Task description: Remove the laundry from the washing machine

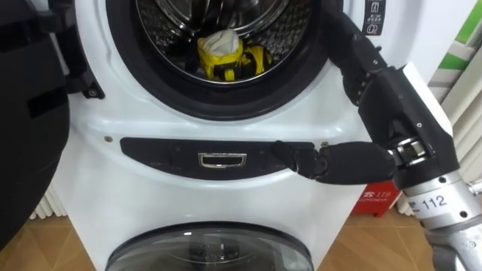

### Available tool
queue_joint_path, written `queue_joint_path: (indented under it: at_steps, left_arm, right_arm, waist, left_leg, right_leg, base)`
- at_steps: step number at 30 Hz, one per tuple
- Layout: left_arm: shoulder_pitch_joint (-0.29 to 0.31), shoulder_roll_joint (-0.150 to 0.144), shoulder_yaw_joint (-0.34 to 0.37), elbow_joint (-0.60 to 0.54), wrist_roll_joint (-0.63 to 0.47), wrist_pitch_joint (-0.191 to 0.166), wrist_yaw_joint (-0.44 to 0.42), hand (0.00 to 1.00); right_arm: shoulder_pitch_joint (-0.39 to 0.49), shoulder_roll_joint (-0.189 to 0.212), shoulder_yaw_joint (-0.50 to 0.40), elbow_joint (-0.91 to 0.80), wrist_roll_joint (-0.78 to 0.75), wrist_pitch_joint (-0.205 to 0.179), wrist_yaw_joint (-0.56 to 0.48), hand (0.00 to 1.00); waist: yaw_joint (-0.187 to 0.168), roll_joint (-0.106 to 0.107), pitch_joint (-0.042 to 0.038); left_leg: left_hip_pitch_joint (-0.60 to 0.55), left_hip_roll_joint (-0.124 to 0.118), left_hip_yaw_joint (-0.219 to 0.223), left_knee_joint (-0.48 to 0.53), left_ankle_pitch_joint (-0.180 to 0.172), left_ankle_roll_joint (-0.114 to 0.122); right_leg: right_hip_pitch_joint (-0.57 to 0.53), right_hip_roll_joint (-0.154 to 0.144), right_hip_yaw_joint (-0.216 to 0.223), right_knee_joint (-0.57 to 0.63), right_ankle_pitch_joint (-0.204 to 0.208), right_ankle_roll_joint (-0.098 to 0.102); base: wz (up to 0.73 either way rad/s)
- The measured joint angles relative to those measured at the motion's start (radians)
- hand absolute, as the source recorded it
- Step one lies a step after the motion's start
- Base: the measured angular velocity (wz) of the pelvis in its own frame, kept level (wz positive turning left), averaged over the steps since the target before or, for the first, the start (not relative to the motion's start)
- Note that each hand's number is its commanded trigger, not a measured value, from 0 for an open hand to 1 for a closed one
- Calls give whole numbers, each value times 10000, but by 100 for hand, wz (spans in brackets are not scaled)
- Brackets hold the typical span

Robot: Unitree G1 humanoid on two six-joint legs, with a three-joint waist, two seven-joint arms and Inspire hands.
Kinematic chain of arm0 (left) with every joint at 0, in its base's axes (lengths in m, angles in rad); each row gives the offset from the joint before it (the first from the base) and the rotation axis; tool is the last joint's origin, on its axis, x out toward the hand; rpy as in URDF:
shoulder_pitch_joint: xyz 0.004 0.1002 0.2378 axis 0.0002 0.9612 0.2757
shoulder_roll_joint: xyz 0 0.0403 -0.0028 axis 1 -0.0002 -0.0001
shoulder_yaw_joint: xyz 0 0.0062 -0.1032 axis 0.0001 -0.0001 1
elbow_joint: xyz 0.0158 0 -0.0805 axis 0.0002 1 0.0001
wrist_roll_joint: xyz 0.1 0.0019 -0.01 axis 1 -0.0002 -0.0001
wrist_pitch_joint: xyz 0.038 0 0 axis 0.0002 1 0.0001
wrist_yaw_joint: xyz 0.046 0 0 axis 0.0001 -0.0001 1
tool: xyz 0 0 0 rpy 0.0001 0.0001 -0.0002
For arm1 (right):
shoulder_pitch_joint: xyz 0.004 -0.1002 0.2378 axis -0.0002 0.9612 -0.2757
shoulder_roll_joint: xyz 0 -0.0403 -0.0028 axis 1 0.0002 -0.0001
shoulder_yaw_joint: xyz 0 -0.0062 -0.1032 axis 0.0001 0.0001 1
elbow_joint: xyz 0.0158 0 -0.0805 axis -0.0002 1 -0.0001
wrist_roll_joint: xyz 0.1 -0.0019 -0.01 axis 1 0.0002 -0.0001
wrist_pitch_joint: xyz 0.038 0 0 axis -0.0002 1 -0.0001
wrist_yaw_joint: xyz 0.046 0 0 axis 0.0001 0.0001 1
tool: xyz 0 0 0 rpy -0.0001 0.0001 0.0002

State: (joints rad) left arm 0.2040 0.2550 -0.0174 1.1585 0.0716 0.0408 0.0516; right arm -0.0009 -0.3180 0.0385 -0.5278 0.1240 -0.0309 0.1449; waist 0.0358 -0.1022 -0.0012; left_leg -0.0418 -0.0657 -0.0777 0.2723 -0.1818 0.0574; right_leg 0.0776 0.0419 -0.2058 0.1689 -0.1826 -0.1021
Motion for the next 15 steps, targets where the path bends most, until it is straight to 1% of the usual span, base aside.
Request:
queue_joint_path:
  at_steps: [4,7,11,12,13,15]
  left_arm:
    - [51,19,-61,16,5,-19,15,0]
    - [59,21,-61,28,4,-54,18,0]
    - [60,42,-50,49,77,-56,-43,0]
    - [58,45,-49,50,80,-56,-64,0]
    - [58,45,-51,50,79,-57,-83,0]
    - [21,45,-51,55,79,-55,-226,0]
  right_arm:
    - [-81,-4,119,-1,29,-4,2,0]
    - [-169,-4,189,0,37,-16,126,0]
    - [-199,-3,189,-36,201,-24,310,0]
    - [-200,-4,193,-35,285,-19,344,0]
    - [-202,-4,193,-30,327,-12,381,0]
    - [-219,-11,206,-28,383,31,637,0]
  waist:
    - [16,25,-2]
    - [27,16,-6]
    - [219,-25,-12]
    - [253,-75,-34]
    - [265,-90,-40]
    - [356,-146,-56]
  left_leg:
    - [14,26,22,-41,10,-39]
    - [15,69,105,-56,12,-81]
    - [14,172,228,-42,-17,-181]
    - [15,180,230,-22,8,-223]
    - [17,184,249,-5,22,-242]
    - [24,227,402,4,62,-302]
  right_leg:
    - [-15,22,14,3,-21,-30]
    - [-80,40,54,14,-61,-94]
    - [-105,117,136,11,-98,-174]
    - [-87,121,102,14,-100,-231]
    - [-78,121,91,15,-74,-295]
    - [-80,148,87,13,-71,-380]
  base:
    - [-1]
    - [-5]
    - [-6]
    - [0]
    - [5]
    - [2]
